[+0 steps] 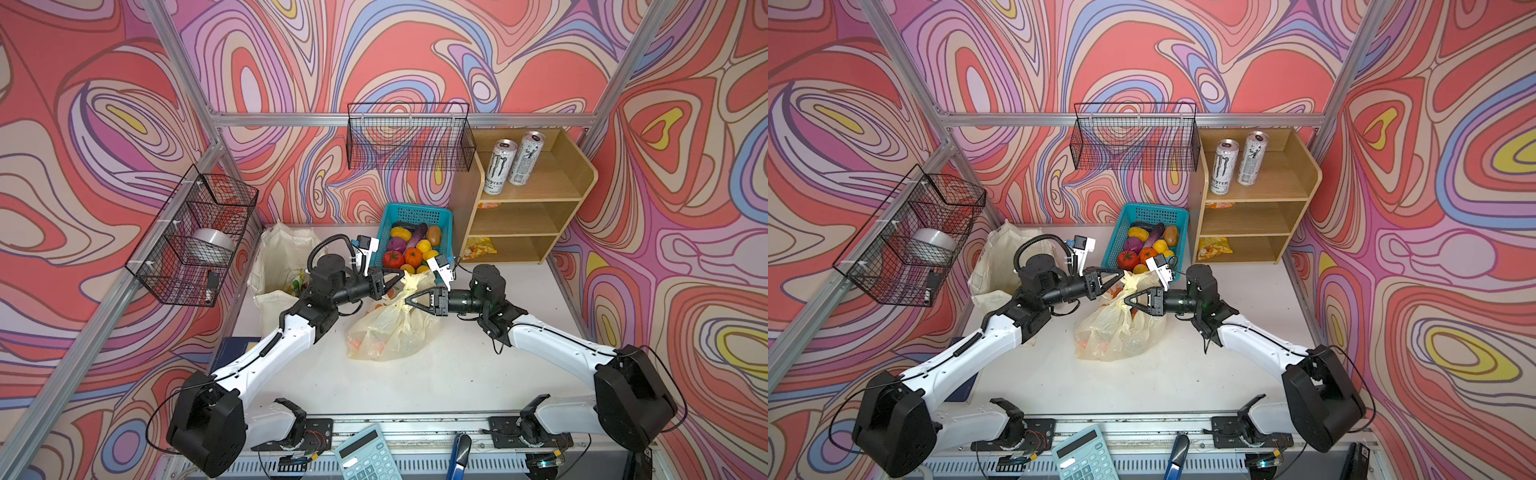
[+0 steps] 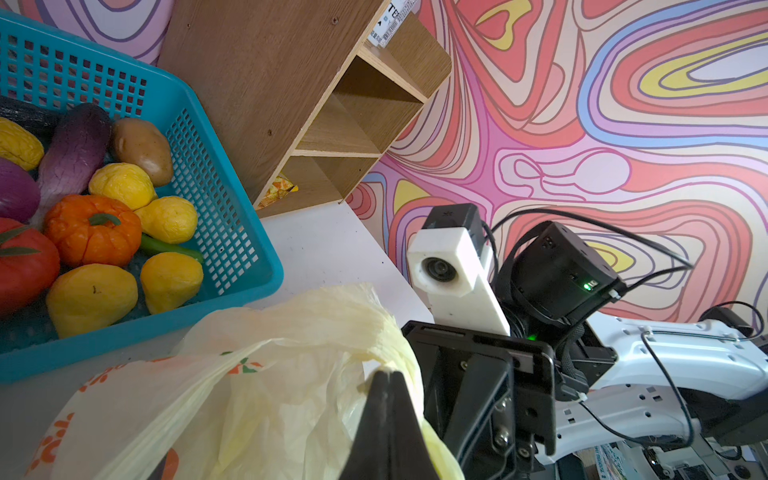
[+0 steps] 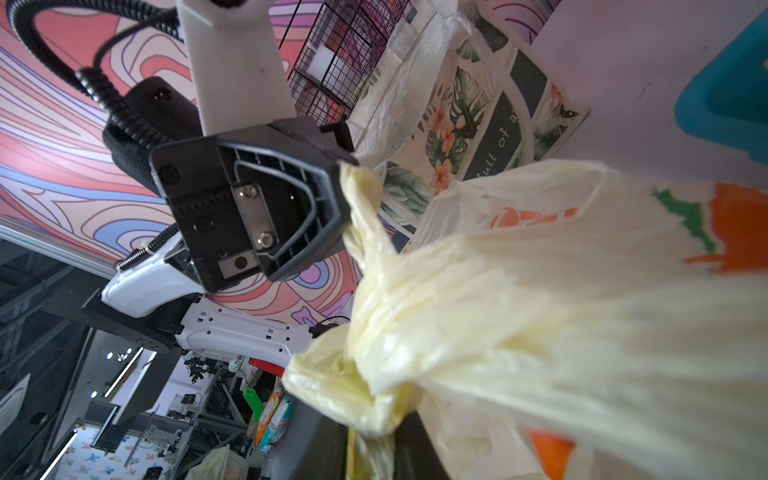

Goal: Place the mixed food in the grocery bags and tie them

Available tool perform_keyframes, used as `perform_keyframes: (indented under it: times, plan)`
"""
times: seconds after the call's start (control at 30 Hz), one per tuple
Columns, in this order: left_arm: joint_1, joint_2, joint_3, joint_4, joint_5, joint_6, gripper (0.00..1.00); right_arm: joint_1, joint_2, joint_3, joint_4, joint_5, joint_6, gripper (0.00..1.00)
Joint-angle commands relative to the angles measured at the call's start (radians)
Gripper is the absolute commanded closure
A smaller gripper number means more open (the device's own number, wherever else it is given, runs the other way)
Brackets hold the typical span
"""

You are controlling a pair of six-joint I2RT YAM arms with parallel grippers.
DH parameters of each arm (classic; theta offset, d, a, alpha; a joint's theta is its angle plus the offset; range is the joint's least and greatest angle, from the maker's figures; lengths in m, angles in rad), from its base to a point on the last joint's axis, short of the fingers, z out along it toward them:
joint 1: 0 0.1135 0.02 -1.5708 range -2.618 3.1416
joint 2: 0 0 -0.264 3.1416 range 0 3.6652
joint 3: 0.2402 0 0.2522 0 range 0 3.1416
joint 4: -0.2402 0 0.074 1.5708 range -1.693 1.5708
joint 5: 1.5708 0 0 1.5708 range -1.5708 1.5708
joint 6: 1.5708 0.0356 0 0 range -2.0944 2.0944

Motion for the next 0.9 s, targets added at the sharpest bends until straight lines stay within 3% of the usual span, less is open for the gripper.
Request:
perform_keyframes:
  times: [0.0, 0.23, 0.33, 0.43, 0.6, 0.87]
  plan:
    - [-0.007, 0.003, -0.011, 0.047, 0.014, -0.009, 1.0, 0.004, 0.006, 0.013, 0.033, 0.002, 0.014, 0.98]
    - [0.011, -0.005, 0.014, 0.014, -0.046, 0.002, 1.0, 0.001, -0.015, 0.007, -0.119, 0.043, -0.1, 1.0]
    - [0.075, -0.014, 0.027, 0.018, -0.054, -0.013, 1.0, -0.039, -0.048, -0.001, -0.237, 0.064, -0.169, 1.0]
    - [0.186, -0.032, 0.002, 0.062, -0.056, -0.05, 1.0, -0.15, -0.11, -0.018, -0.363, 0.127, -0.214, 1.0]
    - [0.316, -0.034, -0.107, 0.189, -0.055, -0.148, 1.0, -0.349, -0.176, -0.068, -0.457, 0.203, -0.195, 1.0]
    - [0.322, -0.013, -0.2, 0.261, -0.096, -0.188, 1.0, -0.395, -0.188, -0.104, -0.462, 0.389, -0.108, 1.0]
